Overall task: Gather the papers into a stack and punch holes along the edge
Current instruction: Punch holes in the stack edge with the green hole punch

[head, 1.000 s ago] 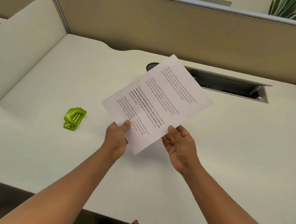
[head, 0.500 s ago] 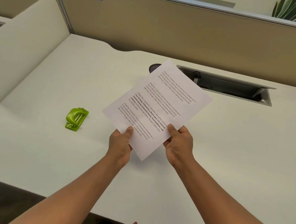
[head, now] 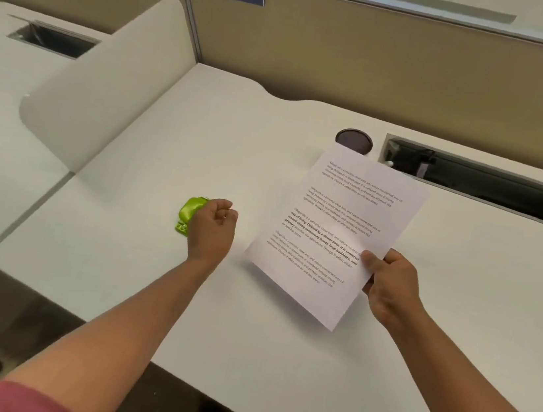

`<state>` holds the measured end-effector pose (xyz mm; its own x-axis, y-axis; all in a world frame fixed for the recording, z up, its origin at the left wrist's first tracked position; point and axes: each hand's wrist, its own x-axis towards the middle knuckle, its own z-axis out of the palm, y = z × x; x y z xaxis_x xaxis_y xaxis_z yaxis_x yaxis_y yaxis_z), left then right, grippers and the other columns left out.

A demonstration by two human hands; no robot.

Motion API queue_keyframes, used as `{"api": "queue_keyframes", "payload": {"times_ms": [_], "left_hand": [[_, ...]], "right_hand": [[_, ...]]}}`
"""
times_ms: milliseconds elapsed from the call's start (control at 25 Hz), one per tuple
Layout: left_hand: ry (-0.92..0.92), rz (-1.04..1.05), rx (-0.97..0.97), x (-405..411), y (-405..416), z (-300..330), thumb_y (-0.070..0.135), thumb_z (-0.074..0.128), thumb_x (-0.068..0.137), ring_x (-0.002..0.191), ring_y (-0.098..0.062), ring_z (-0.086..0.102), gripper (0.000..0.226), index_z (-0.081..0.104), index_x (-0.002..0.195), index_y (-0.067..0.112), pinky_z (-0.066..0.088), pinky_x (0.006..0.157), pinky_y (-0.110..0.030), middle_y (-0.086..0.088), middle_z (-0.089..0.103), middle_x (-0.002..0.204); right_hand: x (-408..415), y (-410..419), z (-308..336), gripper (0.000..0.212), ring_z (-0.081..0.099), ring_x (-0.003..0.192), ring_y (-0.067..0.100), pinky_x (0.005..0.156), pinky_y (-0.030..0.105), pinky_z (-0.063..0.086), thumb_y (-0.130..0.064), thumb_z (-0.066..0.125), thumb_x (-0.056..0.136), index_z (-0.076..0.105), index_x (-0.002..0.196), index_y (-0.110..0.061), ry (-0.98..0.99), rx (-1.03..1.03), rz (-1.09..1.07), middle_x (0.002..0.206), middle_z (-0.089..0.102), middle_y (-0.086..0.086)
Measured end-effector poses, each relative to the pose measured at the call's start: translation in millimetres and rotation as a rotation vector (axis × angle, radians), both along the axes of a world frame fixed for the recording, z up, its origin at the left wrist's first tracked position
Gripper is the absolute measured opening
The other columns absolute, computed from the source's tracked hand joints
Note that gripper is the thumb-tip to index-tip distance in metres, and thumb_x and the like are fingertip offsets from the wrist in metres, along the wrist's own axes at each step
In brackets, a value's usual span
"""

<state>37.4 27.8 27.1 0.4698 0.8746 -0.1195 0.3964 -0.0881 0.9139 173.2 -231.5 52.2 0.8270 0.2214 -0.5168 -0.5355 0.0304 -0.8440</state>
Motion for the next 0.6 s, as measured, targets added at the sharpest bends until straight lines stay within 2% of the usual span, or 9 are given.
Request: {"api": "queue_keyframes", "payload": {"times_ms": [120,240,320,440,600], "left_hand": [[0.185,-0.022,0.18,-5,53,-1,0.021,0.068,0.09,0.1,-0.019,0.066,0.022,0.07,0.112,0.018,0.053,0.092,-0.034,-0.001,0.07,0.111],[0.383,-0.05,0.116,-11,99,-10,0.028,0.073,0.086,0.112,-0.025,0.061,0.033,0.068,0.116,0.018,0.052,0.095,-0.038,-0.005,0.063,0.124],[0.457,-0.095,0.042,-14,116,-12,0.031,0.072,0.085,0.105,-0.025,0.062,0.03,0.068,0.11,0.015,0.053,0.081,-0.034,-0.005,0.065,0.115],[0.535,-0.184,0.034,-14,127,-12,0.031,0.072,0.087,0.079,-0.022,0.06,0.02,0.063,0.083,0.013,0.041,0.056,-0.026,-0.002,0.062,0.083],[0.493,-0.15,-0.022,-11,134,-15,0.026,0.077,0.082,0.062,-0.017,0.048,0.033,0.05,0.066,0.016,0.034,0.05,-0.024,0.001,0.054,0.071]], "right_hand": [[-5,25,-11,0.017,0.073,0.093,0.028,0.085,0.047,0.058,0.002,0.057,0.097,0.068,0.103,-0.008,0.038,-0.018,0.101,0.107,0.076,0.007],[-12,55,-25,0.017,0.073,0.091,0.028,0.077,0.043,0.059,0.004,0.057,0.096,0.068,0.105,-0.006,0.084,-0.032,0.19,0.107,0.076,0.009],[-16,72,-33,0.018,0.073,0.092,0.029,0.076,0.043,0.059,0.005,0.057,0.096,0.068,0.106,-0.005,0.108,-0.043,0.229,0.107,0.076,0.01],[-19,94,-45,0.021,0.073,0.094,0.031,0.078,0.044,0.059,0.004,0.056,0.096,0.067,0.112,-0.002,0.131,-0.054,0.276,0.107,0.076,0.01],[-20,106,-56,0.02,0.074,0.092,0.031,0.076,0.042,0.059,0.005,0.056,0.096,0.068,0.11,-0.002,0.156,-0.064,0.3,0.105,0.077,0.011]]}}
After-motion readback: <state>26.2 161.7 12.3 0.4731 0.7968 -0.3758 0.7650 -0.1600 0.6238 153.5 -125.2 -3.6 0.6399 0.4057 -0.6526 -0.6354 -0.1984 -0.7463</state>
